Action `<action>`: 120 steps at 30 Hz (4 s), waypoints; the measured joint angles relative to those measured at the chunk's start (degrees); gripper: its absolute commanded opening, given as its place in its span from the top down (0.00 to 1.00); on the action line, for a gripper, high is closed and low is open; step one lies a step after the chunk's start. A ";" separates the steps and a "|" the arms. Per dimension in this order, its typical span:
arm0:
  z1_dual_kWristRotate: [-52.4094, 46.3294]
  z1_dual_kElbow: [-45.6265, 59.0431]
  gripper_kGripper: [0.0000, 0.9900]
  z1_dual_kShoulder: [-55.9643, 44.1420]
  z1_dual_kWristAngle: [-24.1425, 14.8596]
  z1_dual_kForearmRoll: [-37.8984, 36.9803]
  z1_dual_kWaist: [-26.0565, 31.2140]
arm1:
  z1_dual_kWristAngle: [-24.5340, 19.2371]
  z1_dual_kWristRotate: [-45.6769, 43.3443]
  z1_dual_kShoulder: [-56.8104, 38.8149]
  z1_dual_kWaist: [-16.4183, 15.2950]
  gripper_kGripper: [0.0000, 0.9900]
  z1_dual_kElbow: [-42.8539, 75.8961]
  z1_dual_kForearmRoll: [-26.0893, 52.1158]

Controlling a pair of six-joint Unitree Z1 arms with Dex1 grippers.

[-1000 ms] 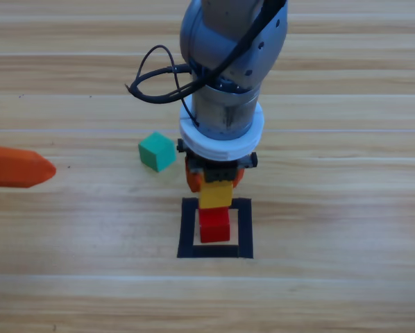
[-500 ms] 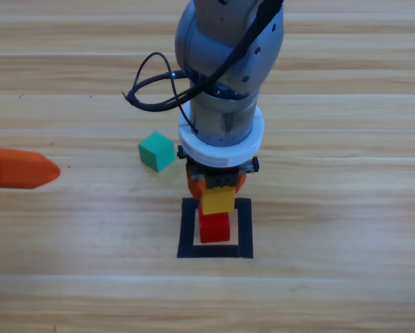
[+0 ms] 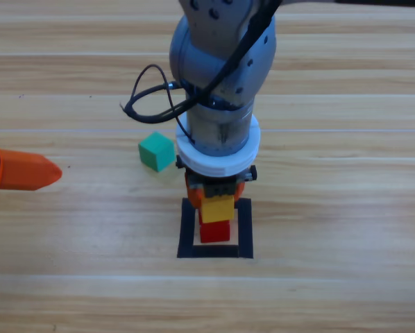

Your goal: Stack the blocks in the rectangular block: red at the bottom, yellow in the middle, green on top

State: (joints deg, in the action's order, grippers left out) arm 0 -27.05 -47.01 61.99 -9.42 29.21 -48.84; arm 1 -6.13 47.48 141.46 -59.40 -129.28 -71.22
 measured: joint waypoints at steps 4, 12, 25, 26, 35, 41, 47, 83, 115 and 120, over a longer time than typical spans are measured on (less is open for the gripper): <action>0.00 0.01 0.00 0.29 0.00 -0.05 0.00 | -0.11 0.02 0.25 0.00 1.00 -0.06 0.00; 0.00 0.56 0.00 0.51 0.01 -0.88 0.00 | -0.20 0.03 0.25 0.00 1.00 -0.20 0.00; 0.00 1.00 0.00 0.51 0.02 -0.93 0.00 | -0.20 1.02 0.26 0.00 1.00 -0.33 0.00; 0.00 1.00 0.00 0.51 0.02 -0.93 0.00 | -0.20 1.16 0.26 0.00 1.00 -0.44 0.00; 0.00 1.01 0.00 0.51 0.21 -0.93 0.00 | -0.20 1.67 0.53 0.00 1.00 -1.19 0.00; 0.00 1.06 0.00 0.51 0.21 -0.93 0.00 | -0.20 1.76 1.50 0.00 1.00 -1.38 0.00; 0.00 1.22 0.00 0.53 0.21 -0.94 0.00 | -0.26 1.96 2.47 -0.02 1.00 -2.95 0.00; -6.48 -9.82 0.00 8.47 1.55 -1.25 5.22 | -9.86 -1.57 -22.28 -3.02 0.01 9.34 -0.35; -36.04 -82.03 0.03 73.15 2.00 42.04 17.33 | -8.65 -11.52 -41.42 5.44 0.00 53.71 24.65; -42.77 -82.03 0.03 74.59 2.00 43.52 16.50 | -8.47 -11.52 -41.42 5.44 0.00 53.71 24.84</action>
State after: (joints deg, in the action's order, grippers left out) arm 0 -69.82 -129.04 136.58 -7.42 72.73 -32.33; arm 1 -14.60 35.96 100.05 -53.96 -75.57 -46.37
